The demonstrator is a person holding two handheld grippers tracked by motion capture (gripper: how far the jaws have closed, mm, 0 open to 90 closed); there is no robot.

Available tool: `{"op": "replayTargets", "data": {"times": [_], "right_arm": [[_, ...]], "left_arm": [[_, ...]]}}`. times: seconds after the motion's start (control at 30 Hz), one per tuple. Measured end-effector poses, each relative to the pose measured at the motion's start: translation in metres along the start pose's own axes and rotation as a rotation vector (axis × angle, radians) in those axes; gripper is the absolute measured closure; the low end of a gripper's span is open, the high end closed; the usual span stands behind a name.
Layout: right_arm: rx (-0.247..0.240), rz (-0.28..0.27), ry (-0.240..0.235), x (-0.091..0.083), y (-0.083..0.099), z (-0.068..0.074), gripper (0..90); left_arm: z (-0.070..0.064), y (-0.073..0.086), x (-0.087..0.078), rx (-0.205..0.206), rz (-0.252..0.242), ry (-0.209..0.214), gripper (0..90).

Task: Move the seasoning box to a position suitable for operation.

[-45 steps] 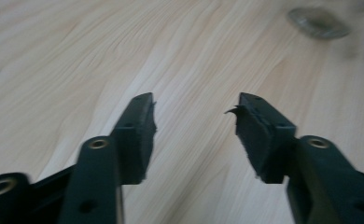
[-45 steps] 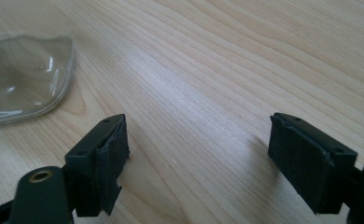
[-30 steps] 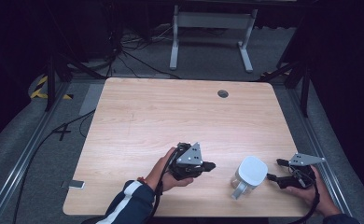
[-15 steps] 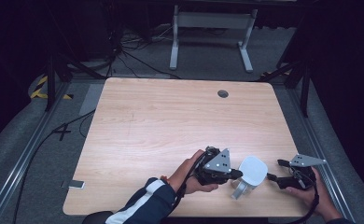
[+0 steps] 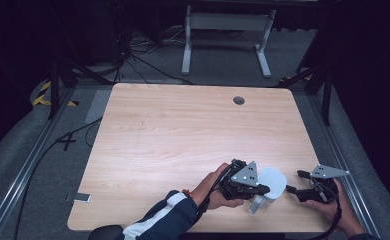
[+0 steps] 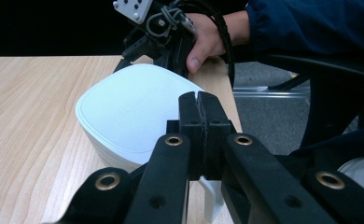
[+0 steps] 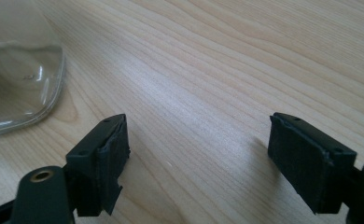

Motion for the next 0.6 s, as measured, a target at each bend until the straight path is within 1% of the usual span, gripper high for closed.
{"op": "replayTargets", "data": {"times": [0.03,0.07,0.1,0.13,0.17,0.2,0.23,0.27,0.3,0.33,0.37,0.4,0.43,0.47,0.5,0.53,0.57,0.6], "right_arm": [[0.000,0.000,0.001,0.000,0.000,0.000,20.7],[0.002,-0.001,0.003,0.000,0.000,0.000,20.7],[0.002,-0.001,0.003,0.000,0.000,0.000,20.7],[0.004,-0.001,0.006,0.000,0.001,0.000,20.7],[0.002,-0.002,0.010,-0.001,0.001,0.000,20.7],[0.005,-0.003,0.010,-0.001,0.001,0.001,20.8],[0.007,-0.003,0.012,-0.002,0.002,0.001,20.8],[0.009,-0.002,0.014,-0.002,0.002,0.001,20.8],[0.009,-0.003,0.016,-0.002,0.002,0.001,20.9],[0.009,-0.003,0.016,-0.002,0.002,0.001,20.9],[0.009,0.003,0.015,-0.003,0.002,0.001,21.5],[0.006,0.004,0.017,-0.003,0.001,0.002,23.0],[0.001,0.010,0.016,-0.003,0.001,0.002,25.6],[0.011,0.022,0.005,-0.004,-0.001,0.003,33.2],[0.001,0.030,-0.009,-0.005,-0.003,0.005,36.9],[-0.026,0.042,-0.011,-0.008,-0.006,0.009,40.2],[-0.026,0.042,-0.011,-0.008,-0.006,0.009,40.2],[-0.065,0.038,-0.030,-0.014,-0.014,0.016,48.5]], "left_arm": [[0.000,0.000,0.001,-0.009,0.001,-0.005,89.8],[0.000,0.000,0.002,-0.020,0.006,0.002,89.8],[0.000,0.000,0.002,-0.020,0.006,0.002,89.8],[0.001,0.000,0.005,-0.004,0.012,0.001,89.8],[0.000,0.002,0.006,-0.012,0.014,0.000,89.8],[0.001,0.002,0.007,-0.027,0.007,0.009,89.8],[0.003,0.003,0.008,-0.015,0.003,0.004,89.8],[0.003,0.003,0.008,-0.014,0.002,0.008,89.8],[0.003,0.003,0.008,-0.014,0.002,0.008,89.9],[0.003,0.004,0.007,-0.031,-0.006,0.006,89.9],[0.004,0.005,0.007,-0.019,-0.010,0.003,89.9],[0.004,0.006,0.006,-0.039,-0.008,0.002,89.9],[0.005,0.006,0.005,-0.028,-0.010,0.003,89.9],[0.004,0.006,0.005,-0.029,-0.009,0.000,89.9],[0.003,0.006,0.005,-0.026,-0.012,0.004,89.9],[0.002,0.006,0.006,-0.032,-0.010,0.011,89.9],[0.002,0.006,0.006,-0.032,-0.010,0.011,89.9],[0.003,0.006,0.006,-0.011,-0.014,0.010,89.9]]}}
Point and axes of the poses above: each handheld gripper's, and its own axes: x roughly forward along the jaws, y roughly out of its underside, z roughly to its left, the point moved 1 cm from there along x, roughly forward along the jaws, and after that the axes turned 12 degrees about -y, right-handed, at the moved point
